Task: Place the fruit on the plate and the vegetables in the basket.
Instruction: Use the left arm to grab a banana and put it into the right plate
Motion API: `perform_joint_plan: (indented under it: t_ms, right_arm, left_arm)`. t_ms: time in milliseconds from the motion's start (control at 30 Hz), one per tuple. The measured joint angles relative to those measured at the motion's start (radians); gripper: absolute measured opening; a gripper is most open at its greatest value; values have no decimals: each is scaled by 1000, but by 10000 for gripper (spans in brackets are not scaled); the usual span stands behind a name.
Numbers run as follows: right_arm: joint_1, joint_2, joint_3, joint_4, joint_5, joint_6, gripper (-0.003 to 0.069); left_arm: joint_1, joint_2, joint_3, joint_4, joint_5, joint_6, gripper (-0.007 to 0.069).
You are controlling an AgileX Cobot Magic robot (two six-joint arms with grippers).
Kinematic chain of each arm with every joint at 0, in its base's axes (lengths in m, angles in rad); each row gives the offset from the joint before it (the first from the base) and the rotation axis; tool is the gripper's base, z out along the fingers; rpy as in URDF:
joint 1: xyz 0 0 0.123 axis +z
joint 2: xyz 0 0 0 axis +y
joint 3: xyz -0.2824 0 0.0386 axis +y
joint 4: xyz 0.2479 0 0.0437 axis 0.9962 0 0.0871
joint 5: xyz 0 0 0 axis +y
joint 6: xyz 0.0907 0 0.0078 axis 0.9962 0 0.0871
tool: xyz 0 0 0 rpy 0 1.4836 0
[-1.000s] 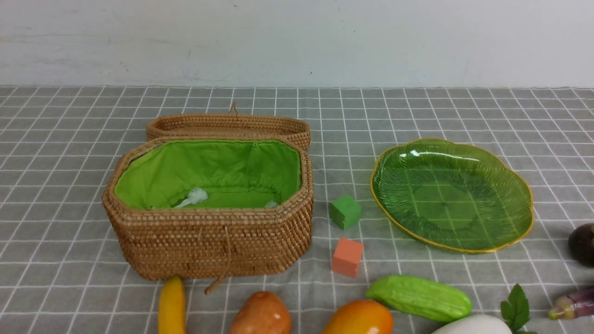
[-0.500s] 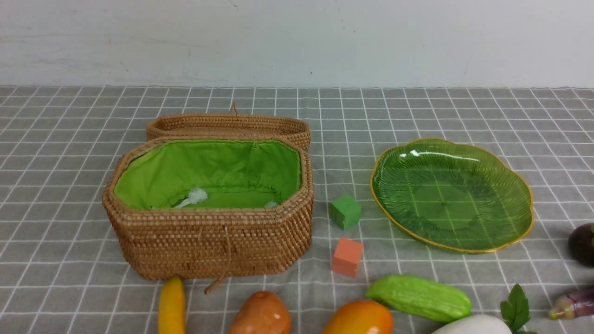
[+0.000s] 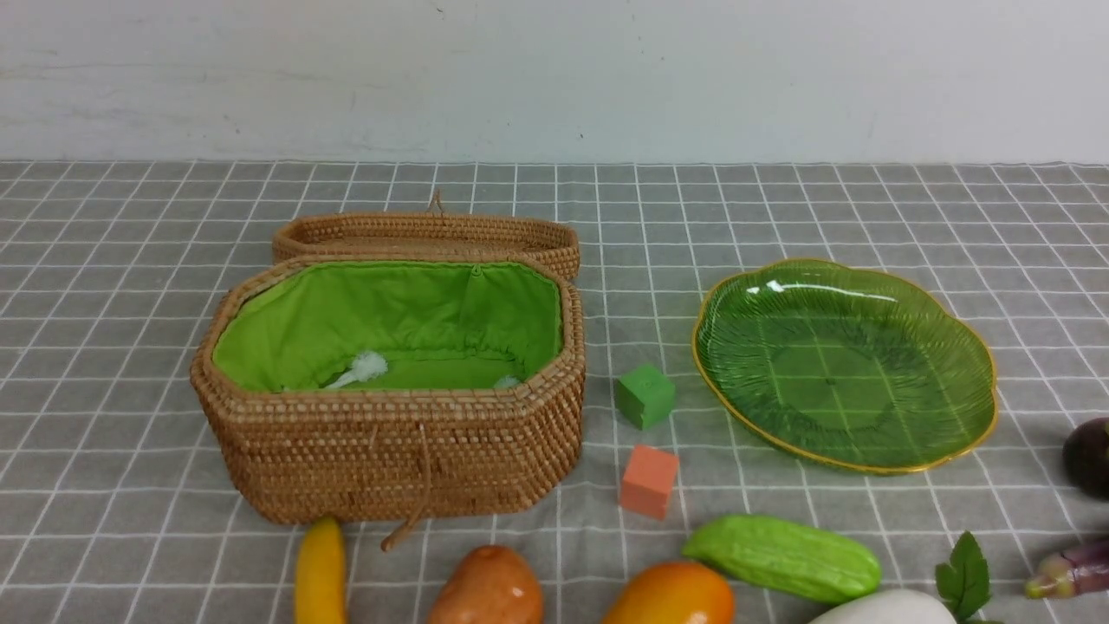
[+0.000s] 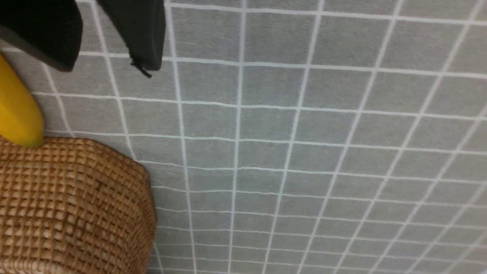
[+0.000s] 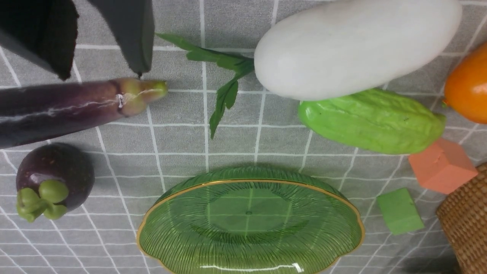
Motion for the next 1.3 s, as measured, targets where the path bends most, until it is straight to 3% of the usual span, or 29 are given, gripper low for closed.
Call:
perform_joint_plan:
  t_ms: [200, 500, 767, 967, 1133, 1233, 1300]
  right_arm:
    - [0, 0, 0, 0, 0, 0, 241]
    - [0, 0, 0, 0, 0, 0, 241]
    - [0, 0, 0, 0, 0, 0, 241]
    - [0, 0, 0, 0, 0, 0, 241]
    - [0, 0, 0, 0, 0, 0, 241]
    - [0, 0, 0, 0, 0, 0, 241]
    - [0, 0, 0, 0, 0, 0, 241]
  left_arm:
    - [0, 0, 0, 96, -110, 3, 239]
    - [0, 0, 0, 111, -141, 3, 239]
    - [0, 0, 0, -71, -369, -243, 239]
    - [0, 0, 0, -98, -554, -346, 239]
    - [0, 0, -109, -102, -499, -379, 239]
    - [0, 37, -269, -103, -387, -382, 239]
    - [0, 128, -420, -103, -214, -383, 239]
